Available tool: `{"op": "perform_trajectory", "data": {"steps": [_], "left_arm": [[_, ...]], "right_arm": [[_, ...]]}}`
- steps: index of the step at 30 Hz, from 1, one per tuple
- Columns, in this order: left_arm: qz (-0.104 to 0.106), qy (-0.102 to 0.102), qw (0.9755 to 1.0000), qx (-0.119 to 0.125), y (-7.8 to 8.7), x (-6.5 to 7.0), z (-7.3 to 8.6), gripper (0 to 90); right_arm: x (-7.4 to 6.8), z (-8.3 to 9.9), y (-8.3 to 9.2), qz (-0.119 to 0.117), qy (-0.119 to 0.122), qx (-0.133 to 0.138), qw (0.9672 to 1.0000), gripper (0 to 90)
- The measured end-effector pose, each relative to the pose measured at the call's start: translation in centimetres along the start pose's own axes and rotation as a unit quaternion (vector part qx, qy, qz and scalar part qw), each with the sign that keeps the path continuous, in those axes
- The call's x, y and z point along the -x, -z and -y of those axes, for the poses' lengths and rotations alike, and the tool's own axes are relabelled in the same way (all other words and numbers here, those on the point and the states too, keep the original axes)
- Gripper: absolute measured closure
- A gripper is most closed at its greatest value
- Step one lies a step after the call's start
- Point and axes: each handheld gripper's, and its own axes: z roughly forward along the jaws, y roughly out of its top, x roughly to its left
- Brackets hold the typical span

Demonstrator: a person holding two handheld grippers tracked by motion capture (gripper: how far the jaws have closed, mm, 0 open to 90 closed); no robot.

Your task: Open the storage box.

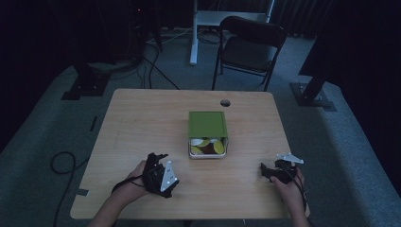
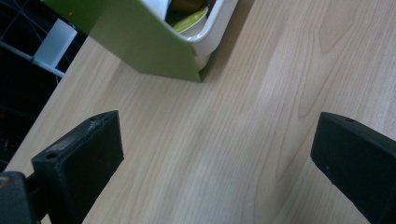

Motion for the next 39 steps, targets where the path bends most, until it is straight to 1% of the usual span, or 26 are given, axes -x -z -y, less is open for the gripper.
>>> {"op": "perform_trajectory", "data": {"steps": [1,2,4,8,10,12,13,16,19,22,23,25,26,27,28,29,30,31,32,34,37,38,39], "left_arm": [[-0.008,-0.01,0.9999,-0.002,-0.2,0.2,-0.2,2.3],[-0.01,-0.016,0.9998,-0.004,-0.3,0.2,-0.3,2.4],[-0.012,-0.025,0.9996,-0.003,-0.5,0.4,-0.8,2.4],[-0.01,-0.036,0.9993,0.002,-0.9,0.7,-1.5,2.4],[-0.016,-0.047,0.9988,0.001,-1.1,0.9,-1.9,2.4],[-0.021,-0.057,0.9981,0.004,-1.3,1.1,-2.3,2.3],[-0.03,-0.061,0.9976,0.006,-1.5,1.2,-2.5,2.3],[-0.046,-0.077,0.9959,0.011,-1.7,1.6,-3.1,2.3],[-0.054,-0.083,0.9949,0.015,-2.1,1.8,-3.6,2.3],[-0.062,-0.094,0.9935,0.014,-2.4,2.1,-4.0,2.3],[-0.065,-0.102,0.9926,0.015,-2.5,2.1,-4.1,2.3],[-0.08,-0.121,0.9894,0.011,-2.7,2.4,-4.4,2.3],[-0.087,-0.126,0.9881,0.012,-2.9,2.5,-4.5,2.3],[-0.096,-0.135,0.9861,0.009,-3.0,2.6,-4.7,2.4],[-0.1,-0.139,0.9852,0.01,-3.2,2.7,-4.8,2.3],[-0.101,-0.138,0.9852,0.012,-3.4,2.8,-4.9,2.4],[-0.105,-0.141,0.9843,0.011,-3.6,2.9,-5.0,2.3],[-0.11,-0.148,0.9828,0.009,-3.8,3.0,-5.1,2.4],[-0.111,-0.149,0.9826,0.01,-4.0,3.1,-5.2,2.3],[-0.124,-0.159,0.9794,0.009,-4.4,3.4,-5.3,2.3],[-0.126,-0.171,0.9772,0.004,-4.9,3.9,-5.6,2.4],[-0.127,-0.176,0.9761,0.003,-5.1,4.0,-5.6,2.4],[-0.131,-0.183,0.9744,-0.001,-5.3,4.2,-5.7,2.4]], "right_arm": [[0.0,0.0,0.0,0.0,0.0,0.0,1.0,11.1],[0.0,0.0,0.0,0.0,0.0,0.0,1.0,11.1],[0.0,0.0,0.0,0.0,0.0,0.0,1.0,11.1],[0.0,0.0,0.0,0.0,0.0,0.0,1.0,11.1],[0.0,0.0,0.0,0.0,0.0,0.0,1.0,11.1],[0.0,0.0,0.0,0.0,0.0,0.0,1.0,11.1],[0.0,0.0,0.0,0.0,0.0,0.0,1.0,11.1],[0.0,0.0,0.0,0.0,0.0,0.0,1.0,11.1],[0.0,0.0,0.0,0.0,0.0,0.0,1.0,11.1],[0.0,0.0,0.0,0.0,-0.001,0.0,1.0,11.1],[0.0,0.0,0.0,0.0,-0.001,0.0,1.0,11.1],[0.0,0.0,0.0,-0.001,-0.001,0.0,1.0,11.1],[0.0,0.0,0.0,-0.001,-0.001,0.0,1.0,11.1],[0.0,0.0,0.0,-0.001,-0.001,0.0,1.0,11.1],[0.0,0.0,0.0,-0.001,-0.002,0.0,1.0,11.1],[0.0,0.0,0.0,-0.001,-0.001,0.0,1.0,11.1],[0.0,0.0,0.0,-0.001,-0.001,0.0,1.0,11.1],[0.0,0.0,0.0,-0.001,-0.001,0.0,1.0,11.1],[0.0,0.0,0.0,-0.001,-0.002,0.001,1.0,11.1],[0.0,0.0,0.0,-0.001,-0.002,0.001,1.0,11.1],[0.1,0.0,0.0,-0.003,-0.002,0.002,1.0,11.1],[0.1,0.0,0.0,-0.004,-0.004,0.002,1.0,11.1],[0.1,0.0,0.0,-0.005,-0.003,0.002,1.0,11.1]]}}
